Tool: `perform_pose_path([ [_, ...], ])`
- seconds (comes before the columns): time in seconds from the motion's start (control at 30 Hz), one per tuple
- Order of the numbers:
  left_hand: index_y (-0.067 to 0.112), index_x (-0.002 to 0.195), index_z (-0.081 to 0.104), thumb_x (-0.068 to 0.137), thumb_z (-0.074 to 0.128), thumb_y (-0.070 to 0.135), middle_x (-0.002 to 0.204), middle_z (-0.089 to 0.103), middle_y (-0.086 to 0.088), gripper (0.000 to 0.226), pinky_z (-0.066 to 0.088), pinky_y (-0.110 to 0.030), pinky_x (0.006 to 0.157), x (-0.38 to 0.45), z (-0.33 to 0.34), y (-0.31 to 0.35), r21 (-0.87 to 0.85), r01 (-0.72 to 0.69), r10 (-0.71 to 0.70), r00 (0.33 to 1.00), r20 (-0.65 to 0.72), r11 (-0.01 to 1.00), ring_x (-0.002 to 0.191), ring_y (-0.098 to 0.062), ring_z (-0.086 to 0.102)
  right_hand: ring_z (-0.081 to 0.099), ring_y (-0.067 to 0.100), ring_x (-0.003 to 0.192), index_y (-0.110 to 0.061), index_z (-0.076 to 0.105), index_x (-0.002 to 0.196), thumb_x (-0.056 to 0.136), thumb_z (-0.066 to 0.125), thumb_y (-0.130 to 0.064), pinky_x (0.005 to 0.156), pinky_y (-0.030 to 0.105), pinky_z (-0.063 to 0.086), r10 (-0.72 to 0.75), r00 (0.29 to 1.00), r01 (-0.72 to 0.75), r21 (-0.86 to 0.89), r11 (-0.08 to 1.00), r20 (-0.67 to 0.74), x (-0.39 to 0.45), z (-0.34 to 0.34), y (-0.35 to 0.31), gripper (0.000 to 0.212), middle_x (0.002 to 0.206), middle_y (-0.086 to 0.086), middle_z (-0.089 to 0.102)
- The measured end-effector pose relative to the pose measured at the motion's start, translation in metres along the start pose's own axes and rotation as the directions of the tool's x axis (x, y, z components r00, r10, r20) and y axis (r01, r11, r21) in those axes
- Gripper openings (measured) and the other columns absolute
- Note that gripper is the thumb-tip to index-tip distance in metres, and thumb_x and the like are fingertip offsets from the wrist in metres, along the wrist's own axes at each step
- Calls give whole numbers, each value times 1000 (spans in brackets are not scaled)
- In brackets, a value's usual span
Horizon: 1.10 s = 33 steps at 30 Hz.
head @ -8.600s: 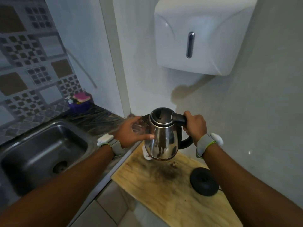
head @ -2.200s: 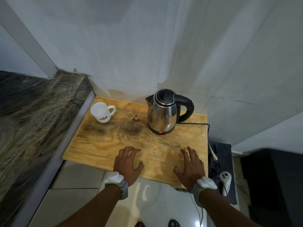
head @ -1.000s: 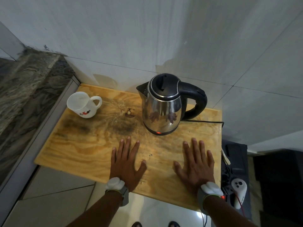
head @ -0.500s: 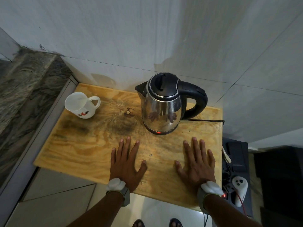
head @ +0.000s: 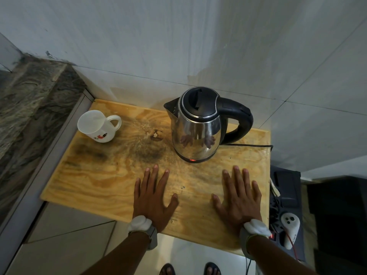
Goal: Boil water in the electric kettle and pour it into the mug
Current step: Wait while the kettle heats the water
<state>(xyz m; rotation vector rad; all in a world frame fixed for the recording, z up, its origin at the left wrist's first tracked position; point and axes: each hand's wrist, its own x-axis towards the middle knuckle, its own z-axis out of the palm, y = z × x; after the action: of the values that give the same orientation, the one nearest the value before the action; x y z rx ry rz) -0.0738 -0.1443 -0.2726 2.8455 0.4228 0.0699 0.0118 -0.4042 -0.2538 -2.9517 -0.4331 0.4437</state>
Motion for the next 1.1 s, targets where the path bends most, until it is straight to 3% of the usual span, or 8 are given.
perform_pose_path([
  [0.43, 40, 155, 24, 84, 49, 62, 167, 14, 6, 79, 13, -50, 124, 1, 5, -4, -3, 3, -3, 1000, 7, 1000, 156, -20, 8, -27, 21, 147, -35, -17, 152, 86, 15, -76, 120, 51, -3, -4, 1000, 4, -1, 1000, 18, -1, -5, -2, 85, 162, -1, -25],
  [0.77, 40, 156, 20, 85, 47, 62, 168, 9, 7, 79, 9, -47, 125, 1, 5, -4, 21, 4, -5, 1000, 22, 1000, 157, -20, 5, -18, 22, 150, -32, -5, 155, 87, 25, -71, 120, 53, 5, -1, 1000, 2, 24, 1000, -28, -5, -8, -5, 84, 165, 0, -14],
  [1.1, 40, 156, 20, 86, 46, 62, 168, 11, 6, 78, 10, -47, 125, 0, 3, -3, 13, 6, -6, 1000, 18, 1000, 157, -19, 5, -23, 21, 148, -33, -10, 154, 87, 19, -72, 121, 52, 2, 2, 1000, -2, 12, 1000, -3, -6, -10, -7, 84, 163, -1, -20],
])
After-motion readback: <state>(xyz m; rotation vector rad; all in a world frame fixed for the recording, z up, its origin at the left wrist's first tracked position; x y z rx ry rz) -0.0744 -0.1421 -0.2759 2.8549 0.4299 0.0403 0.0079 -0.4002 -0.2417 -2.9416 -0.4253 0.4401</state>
